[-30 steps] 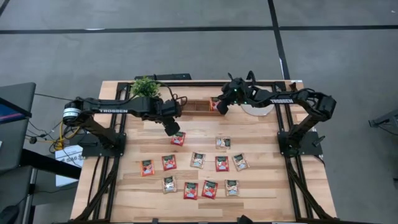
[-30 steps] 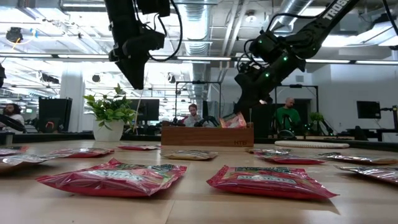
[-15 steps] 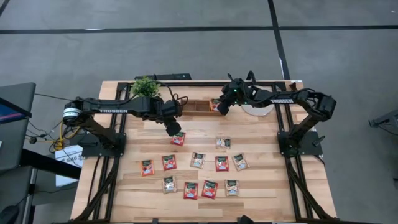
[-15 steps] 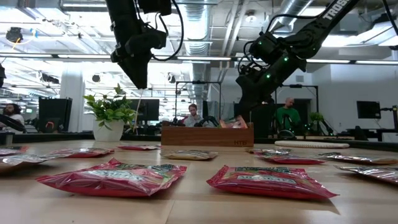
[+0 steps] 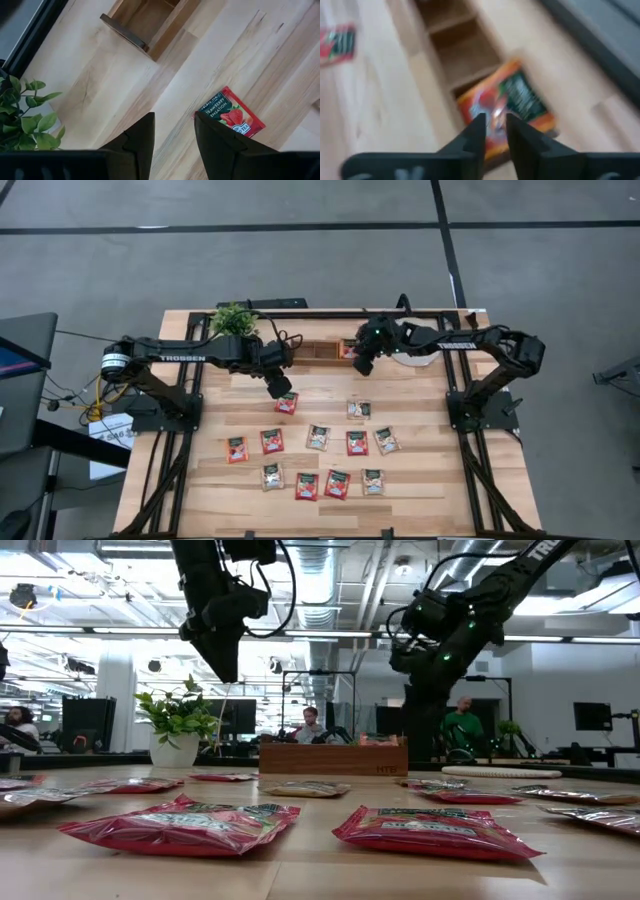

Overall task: Pick & Place Tea
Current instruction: Put the orange tea bag into the right section of the wooden organizer

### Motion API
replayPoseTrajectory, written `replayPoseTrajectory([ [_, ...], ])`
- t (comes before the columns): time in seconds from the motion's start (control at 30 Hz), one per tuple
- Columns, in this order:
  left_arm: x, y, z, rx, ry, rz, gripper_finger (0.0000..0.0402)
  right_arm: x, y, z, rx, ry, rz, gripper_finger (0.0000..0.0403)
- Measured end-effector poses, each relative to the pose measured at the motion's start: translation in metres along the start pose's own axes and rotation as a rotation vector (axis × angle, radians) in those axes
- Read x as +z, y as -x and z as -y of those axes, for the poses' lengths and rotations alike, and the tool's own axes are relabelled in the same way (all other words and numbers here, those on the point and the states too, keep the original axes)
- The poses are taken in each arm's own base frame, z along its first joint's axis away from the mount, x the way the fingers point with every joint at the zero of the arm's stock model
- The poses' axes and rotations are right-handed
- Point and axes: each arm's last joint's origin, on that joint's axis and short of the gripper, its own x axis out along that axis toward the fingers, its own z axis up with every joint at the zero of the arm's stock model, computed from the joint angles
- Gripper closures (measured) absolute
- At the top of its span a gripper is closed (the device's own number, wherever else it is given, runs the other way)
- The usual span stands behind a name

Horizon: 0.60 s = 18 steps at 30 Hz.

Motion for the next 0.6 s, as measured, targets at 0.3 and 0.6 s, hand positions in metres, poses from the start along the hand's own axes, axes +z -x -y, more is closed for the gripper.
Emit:
replayPoseTrajectory([
  [0.3,0.001,0.000,0.002,-0.061,-0.037,-0.004,0.0268,-0.018,0.037,-0.050,0.311,0.130,-0.211,0.0393],
  [0.6,0.004,0.001,0.008,-0.202,-0.073,-0.005,0.0268,-0.023,0.092,-0.085,0.333,0.165,-0.205,0.0402],
])
